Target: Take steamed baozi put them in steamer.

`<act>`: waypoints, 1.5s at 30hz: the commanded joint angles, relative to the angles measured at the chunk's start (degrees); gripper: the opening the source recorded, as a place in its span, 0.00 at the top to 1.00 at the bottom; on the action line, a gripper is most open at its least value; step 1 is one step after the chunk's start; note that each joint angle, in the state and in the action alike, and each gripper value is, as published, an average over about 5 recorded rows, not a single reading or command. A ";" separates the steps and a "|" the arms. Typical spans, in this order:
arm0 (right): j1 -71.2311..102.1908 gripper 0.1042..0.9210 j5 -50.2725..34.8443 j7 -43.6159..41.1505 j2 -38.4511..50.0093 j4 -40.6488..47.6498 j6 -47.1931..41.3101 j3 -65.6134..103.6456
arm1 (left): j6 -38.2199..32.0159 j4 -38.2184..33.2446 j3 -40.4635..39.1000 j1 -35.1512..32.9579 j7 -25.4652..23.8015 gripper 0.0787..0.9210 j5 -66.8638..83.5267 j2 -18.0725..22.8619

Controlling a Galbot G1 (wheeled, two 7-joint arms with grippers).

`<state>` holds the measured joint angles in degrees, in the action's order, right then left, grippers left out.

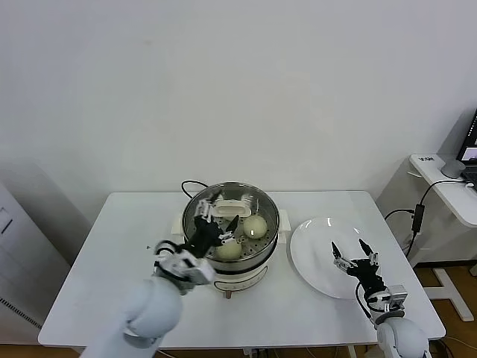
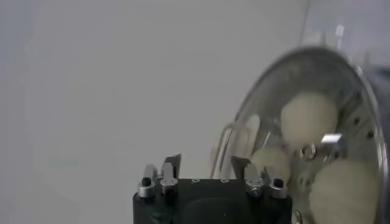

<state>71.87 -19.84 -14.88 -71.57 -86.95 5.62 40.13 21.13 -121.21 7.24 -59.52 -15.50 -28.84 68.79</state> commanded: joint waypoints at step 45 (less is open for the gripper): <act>-0.60 0.12 0.48 7.65 1.27 -5.72 -8.53 -1.35 | -7.38 23.48 25.77 -9.79 12.03 0.12 56.88 -7.73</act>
<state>71.42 -20.04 -7.80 -70.09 -92.61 -2.12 39.08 13.56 -98.82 33.25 -69.12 -3.64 27.37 60.80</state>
